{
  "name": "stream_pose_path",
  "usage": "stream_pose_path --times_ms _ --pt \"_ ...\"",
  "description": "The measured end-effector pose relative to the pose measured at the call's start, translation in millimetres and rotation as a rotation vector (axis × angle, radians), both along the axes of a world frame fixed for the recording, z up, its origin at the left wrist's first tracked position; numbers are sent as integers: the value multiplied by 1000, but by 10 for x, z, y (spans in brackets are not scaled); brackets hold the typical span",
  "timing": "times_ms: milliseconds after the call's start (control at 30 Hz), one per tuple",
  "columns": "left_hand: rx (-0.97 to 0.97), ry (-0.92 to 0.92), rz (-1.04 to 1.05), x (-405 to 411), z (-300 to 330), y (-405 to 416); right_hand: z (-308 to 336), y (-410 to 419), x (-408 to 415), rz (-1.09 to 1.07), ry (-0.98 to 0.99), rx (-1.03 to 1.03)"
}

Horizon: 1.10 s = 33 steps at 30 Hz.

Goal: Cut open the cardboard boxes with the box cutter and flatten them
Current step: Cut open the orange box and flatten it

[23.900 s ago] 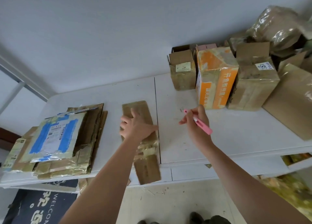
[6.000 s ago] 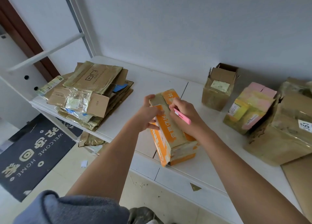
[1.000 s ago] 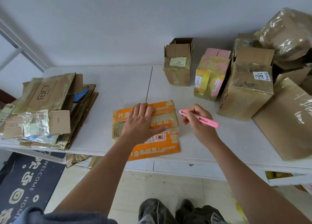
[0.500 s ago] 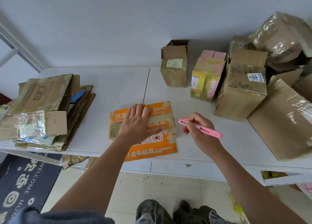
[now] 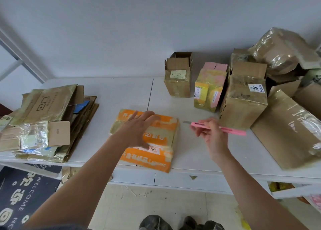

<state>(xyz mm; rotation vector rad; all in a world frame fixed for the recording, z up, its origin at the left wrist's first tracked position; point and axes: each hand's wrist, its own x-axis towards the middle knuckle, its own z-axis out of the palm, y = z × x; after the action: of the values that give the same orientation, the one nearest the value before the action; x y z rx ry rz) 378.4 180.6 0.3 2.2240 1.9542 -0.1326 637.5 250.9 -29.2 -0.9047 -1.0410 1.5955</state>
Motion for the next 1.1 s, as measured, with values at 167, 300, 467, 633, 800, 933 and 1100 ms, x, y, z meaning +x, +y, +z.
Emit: stream_pose_path --times_ms 167,300,467,633,800,933,1100 --pt "-49 -129 38 27 153 8 -15 164 -211 -16 -238 167" --pt "237 -342 648 175 237 -28 -90 84 -448 108 -336 262" --pt "-1 -251 1139 350 223 28 -150 -124 -488 116 -458 341" --pt "-131 -229 1161 521 87 182 -105 -109 -404 119 -394 311" --pt "-133 -171 958 361 50 162 -105 46 -321 -49 -321 281" --pt "-20 -10 513 -27 197 -30 -127 166 -251 -105 -316 314" --pt "61 -345 263 3 244 -160 -88 193 -397 -109 -219 251"
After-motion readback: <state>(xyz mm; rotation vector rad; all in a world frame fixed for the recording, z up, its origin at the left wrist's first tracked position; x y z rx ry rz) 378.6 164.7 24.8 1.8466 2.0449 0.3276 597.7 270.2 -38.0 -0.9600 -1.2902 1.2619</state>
